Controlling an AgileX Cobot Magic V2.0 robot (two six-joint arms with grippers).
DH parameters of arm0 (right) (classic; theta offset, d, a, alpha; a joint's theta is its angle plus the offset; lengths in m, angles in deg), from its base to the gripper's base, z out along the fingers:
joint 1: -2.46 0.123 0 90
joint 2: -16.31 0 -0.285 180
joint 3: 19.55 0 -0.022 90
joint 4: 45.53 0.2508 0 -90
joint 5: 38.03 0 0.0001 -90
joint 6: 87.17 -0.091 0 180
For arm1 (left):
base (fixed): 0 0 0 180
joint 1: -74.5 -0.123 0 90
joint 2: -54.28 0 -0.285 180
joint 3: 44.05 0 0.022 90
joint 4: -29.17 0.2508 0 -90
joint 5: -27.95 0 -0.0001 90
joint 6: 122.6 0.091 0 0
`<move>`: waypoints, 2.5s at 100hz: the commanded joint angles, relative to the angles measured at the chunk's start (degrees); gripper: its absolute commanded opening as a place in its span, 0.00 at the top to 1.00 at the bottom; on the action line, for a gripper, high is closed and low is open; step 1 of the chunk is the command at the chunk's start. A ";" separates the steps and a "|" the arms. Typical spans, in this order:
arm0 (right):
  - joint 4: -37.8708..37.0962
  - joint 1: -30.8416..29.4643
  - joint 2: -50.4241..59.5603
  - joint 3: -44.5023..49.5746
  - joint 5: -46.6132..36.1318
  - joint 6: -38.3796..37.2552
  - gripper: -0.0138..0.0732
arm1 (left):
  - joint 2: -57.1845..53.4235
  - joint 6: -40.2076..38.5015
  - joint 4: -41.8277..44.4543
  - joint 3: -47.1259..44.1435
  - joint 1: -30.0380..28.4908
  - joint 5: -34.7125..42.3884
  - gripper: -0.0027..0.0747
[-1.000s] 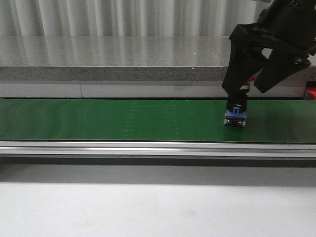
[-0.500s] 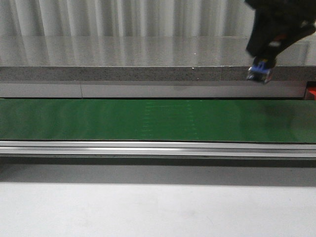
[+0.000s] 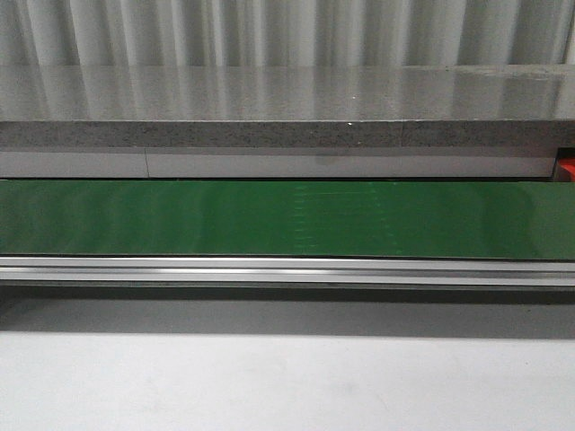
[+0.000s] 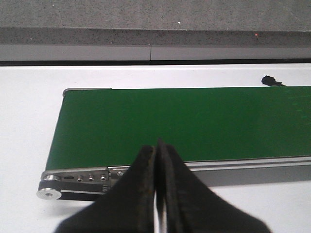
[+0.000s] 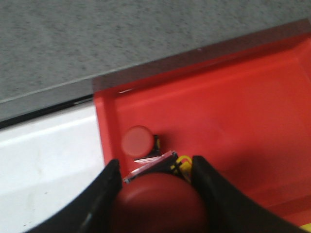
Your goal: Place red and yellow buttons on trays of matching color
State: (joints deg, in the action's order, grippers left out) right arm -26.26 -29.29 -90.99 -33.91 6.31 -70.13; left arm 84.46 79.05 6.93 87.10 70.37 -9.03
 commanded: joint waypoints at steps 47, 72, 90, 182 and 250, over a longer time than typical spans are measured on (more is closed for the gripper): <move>1.30 -1.30 -13.59 -7.06 -11.57 -0.18 0.80 | 0.25 0.04 -1.50 1.55 0.45 3.81 0.99; 1.59 -1.02 -18.45 -14.18 -8.23 -0.18 0.80 | 0.25 0.04 -1.50 1.55 0.45 3.90 0.99; 1.75 -0.43 -21.15 -16.47 -7.45 -0.18 0.80 | 0.25 0.04 -1.50 1.55 0.45 3.90 0.99; 1.64 -0.29 -21.26 -18.28 -5.42 -0.18 0.10 | 0.25 0.04 -1.50 1.55 0.45 3.90 0.99; 1.70 16.74 4.55 -11.30 -4.59 3.69 0.10 | 0.25 0.04 -1.50 1.55 0.45 3.90 0.99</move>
State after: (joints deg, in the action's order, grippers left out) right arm -25.70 -15.11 -92.89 -47.63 6.66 -67.70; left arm 84.46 79.05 6.93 87.10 70.37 -9.03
